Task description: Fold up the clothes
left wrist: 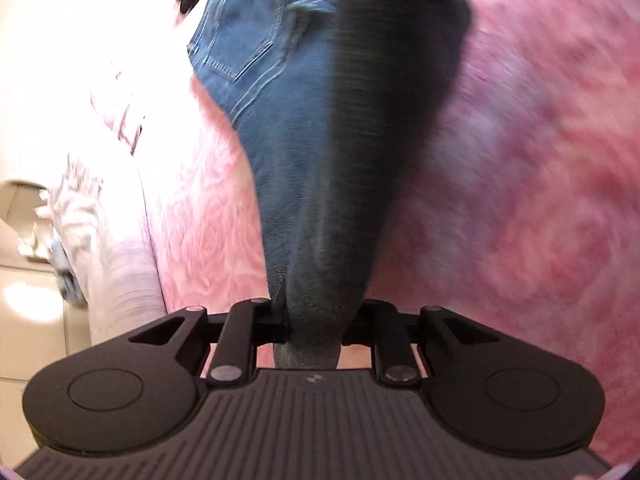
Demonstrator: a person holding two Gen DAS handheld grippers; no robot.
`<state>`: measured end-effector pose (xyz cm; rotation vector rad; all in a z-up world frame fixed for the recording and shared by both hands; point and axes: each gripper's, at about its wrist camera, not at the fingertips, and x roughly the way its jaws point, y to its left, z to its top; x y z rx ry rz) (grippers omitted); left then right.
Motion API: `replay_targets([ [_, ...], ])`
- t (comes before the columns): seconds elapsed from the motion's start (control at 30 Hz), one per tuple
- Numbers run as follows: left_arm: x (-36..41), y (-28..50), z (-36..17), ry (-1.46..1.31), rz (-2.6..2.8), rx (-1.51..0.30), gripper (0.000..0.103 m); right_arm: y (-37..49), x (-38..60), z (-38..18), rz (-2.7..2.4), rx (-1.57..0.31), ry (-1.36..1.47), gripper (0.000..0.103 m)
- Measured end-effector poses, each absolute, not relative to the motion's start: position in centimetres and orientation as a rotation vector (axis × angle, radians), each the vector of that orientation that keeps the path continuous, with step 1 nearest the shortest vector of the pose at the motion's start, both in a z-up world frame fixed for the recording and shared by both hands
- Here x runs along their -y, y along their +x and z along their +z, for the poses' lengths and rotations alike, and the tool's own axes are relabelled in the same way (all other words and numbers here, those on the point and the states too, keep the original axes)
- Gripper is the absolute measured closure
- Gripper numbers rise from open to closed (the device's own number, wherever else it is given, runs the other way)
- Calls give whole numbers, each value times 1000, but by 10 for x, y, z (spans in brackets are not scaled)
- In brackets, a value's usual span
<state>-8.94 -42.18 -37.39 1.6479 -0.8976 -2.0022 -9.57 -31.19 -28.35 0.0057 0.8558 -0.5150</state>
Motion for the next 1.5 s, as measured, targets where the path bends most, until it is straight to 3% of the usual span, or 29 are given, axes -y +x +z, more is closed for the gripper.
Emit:
replay_targets([
  [0.03,428,-91,-367,1659,-2014,857,87,-100,307,-285,-527,-838,-21,78],
  [0.1,435,-93,-355,1664,-2033,793,88,-105,292,-291,-560,-821,-99,31],
  [0.13,438,-94,-350,1666,-2041,763,88,-106,282,-296,-574,-820,-139,25],
  [0.23,448,-96,-336,1673,-2058,691,88,-99,266,-311,-576,-828,-197,22],
  [0.43,445,-108,-329,1707,-2062,729,88,-73,296,-350,-726,-882,-264,21],
  [0.47,443,-108,-327,1704,-2057,726,88,-73,307,-357,-729,-918,-240,23],
  [0.57,433,-107,-321,1689,-2049,702,89,-81,331,-369,-703,-990,-149,87],
  [0.87,320,-55,-266,1735,-2021,437,90,-81,259,-299,-470,-941,-50,89],
  [0.97,274,-37,-242,1807,-2002,258,89,-78,225,-277,-338,-897,35,89],
  [1.1,269,-44,-207,1800,-2023,69,88,-90,206,-253,-220,-831,157,89],
  [1.33,331,-108,-151,1705,-2050,40,81,-144,282,-214,-235,-724,367,89],
  [1.47,391,-154,-122,1532,-2047,0,62,-199,353,-215,-288,-628,510,89],
  [1.5,405,-165,-116,1472,-2048,-10,61,-213,371,-217,-303,-607,541,89],
])
